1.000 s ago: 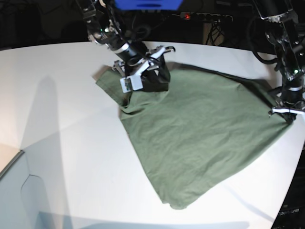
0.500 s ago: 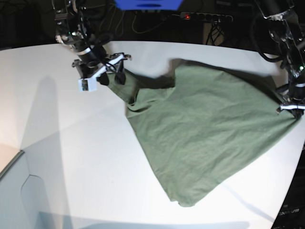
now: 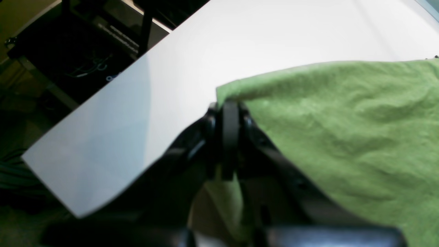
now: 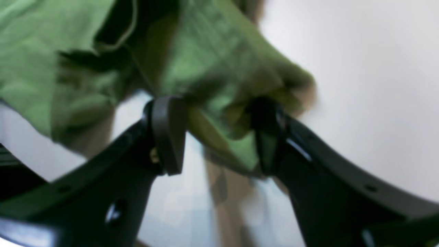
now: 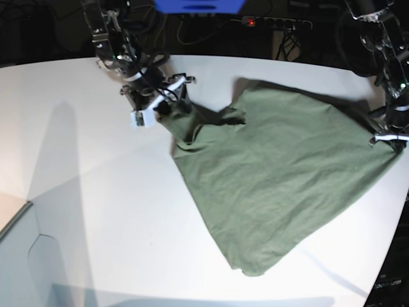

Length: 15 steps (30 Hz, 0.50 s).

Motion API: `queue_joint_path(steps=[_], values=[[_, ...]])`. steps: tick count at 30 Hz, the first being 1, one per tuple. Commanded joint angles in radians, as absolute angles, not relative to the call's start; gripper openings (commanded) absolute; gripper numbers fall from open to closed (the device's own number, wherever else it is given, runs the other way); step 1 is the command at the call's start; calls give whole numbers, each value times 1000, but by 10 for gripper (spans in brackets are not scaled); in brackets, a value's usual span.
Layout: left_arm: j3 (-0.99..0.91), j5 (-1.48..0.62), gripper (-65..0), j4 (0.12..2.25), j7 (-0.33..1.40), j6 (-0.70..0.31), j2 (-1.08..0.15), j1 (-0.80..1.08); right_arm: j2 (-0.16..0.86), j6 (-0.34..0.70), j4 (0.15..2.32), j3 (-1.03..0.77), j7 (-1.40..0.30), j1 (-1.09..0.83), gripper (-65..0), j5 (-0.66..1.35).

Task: Layout the t-shirt on the table in an organized manner, then fold the t-shirt properly
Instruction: 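Regrasp the shirt edge with the right gripper near the shoulder, then lift the shirt with both grippers and lay it flat on the table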

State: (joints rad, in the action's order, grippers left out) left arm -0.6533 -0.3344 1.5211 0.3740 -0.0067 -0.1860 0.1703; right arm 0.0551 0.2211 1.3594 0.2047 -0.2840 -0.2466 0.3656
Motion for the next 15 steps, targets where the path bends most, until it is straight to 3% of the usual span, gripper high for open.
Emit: queue_joint_path(steps=[1, 3, 6, 7, 15], values=[[-659, -335, -648, 1540, 346, -7, -203, 163, 56, 229, 1346, 216, -314, -234, -344, 363], [-659, -335, -648, 1540, 346, -7, -206, 163, 56, 229, 1328, 236, -314, -213, -410, 363], [-659, -335, -648, 1540, 346, -7, -206, 160, 62, 229, 1325, 234, -315, -193, -613, 363], [-659, -335, -648, 1540, 346, -7, -208, 157, 62, 229, 1328, 232, -317, -191, -650, 363], [-650, -335, -648, 1552, 354, -7, -211, 42, 125, 229, 1583, 96, -314, -160, -650, 363]])
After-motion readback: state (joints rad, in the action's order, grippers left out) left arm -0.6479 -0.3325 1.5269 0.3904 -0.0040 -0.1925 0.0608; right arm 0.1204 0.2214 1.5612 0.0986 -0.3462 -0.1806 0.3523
